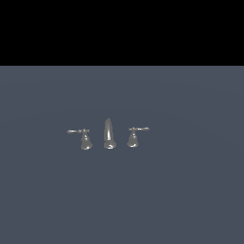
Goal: Turn on the faucet by rotating a designated handle.
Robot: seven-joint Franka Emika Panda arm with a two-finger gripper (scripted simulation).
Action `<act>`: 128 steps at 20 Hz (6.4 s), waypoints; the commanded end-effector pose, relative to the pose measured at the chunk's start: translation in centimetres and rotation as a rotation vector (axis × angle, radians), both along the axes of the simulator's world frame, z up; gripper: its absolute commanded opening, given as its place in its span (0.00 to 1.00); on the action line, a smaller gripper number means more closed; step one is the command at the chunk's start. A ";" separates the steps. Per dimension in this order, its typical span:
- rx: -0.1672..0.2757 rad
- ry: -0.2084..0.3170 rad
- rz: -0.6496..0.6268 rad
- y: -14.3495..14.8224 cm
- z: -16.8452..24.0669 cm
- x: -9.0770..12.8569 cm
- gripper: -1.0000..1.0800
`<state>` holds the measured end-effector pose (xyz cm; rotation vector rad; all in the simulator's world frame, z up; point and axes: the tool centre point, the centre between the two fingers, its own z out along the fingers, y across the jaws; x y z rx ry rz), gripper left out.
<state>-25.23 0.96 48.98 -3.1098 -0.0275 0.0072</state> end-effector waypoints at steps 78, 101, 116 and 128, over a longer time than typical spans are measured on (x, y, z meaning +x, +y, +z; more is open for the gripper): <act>-0.030 0.019 -1.504 -8.4 -41.3 28.4 0.00; -0.024 0.017 -1.497 -9.7 -41.3 23.8 0.00; -0.025 0.015 -1.507 -8.5 -41.4 20.3 0.00; -0.032 0.016 -1.531 -6.3 -41.4 18.8 0.00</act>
